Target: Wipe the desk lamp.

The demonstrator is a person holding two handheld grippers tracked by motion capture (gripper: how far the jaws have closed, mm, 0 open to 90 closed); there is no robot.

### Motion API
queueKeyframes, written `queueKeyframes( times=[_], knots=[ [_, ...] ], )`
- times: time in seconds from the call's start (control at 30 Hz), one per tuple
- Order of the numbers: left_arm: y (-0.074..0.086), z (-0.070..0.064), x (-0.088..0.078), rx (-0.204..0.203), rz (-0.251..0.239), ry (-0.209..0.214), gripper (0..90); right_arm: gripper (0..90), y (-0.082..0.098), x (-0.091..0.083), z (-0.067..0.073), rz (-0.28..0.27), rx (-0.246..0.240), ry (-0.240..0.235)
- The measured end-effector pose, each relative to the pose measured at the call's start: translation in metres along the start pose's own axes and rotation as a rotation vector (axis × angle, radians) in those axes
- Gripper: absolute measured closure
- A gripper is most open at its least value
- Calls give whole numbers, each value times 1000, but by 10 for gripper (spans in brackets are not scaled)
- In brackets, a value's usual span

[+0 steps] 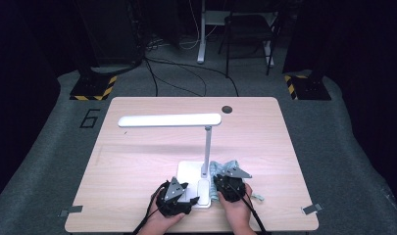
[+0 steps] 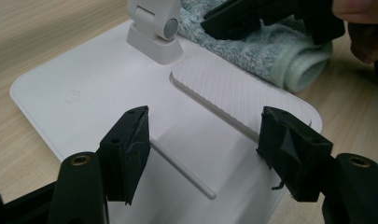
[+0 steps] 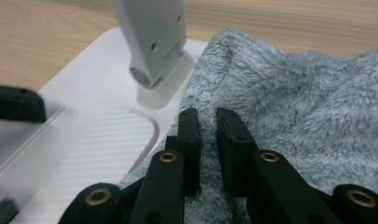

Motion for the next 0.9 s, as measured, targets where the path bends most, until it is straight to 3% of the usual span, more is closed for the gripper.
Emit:
queueKeyframes(
  times=[0.1,0.3,0.57,0.7,0.9],
  knots=[
    [0,0,0,0,0,-1,339,803,8,-8,4,8,-45,-10],
    [0,0,0,0,-1,-3,340,804,23,-23,13,17,-30,-56],
    [-1,1,0,0,-3,-6,345,804,36,-38,21,42,-72,-88],
    [-1,1,0,-4,-3,-6,347,802,42,-45,25,50,-58,-108],
    [0,1,0,-1,-3,-6,347,797,48,-50,27,38,-77,-111]
  ],
)
Point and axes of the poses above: each handheld gripper's, and its own axes: x roughly forward along the jaws, y roughly out of its underside, z roughly to its left, the point moved 8 cm from there along x, roughly forward along the jaws, and after that the axes turned 4 degrees about x, right-handed, at the moved point
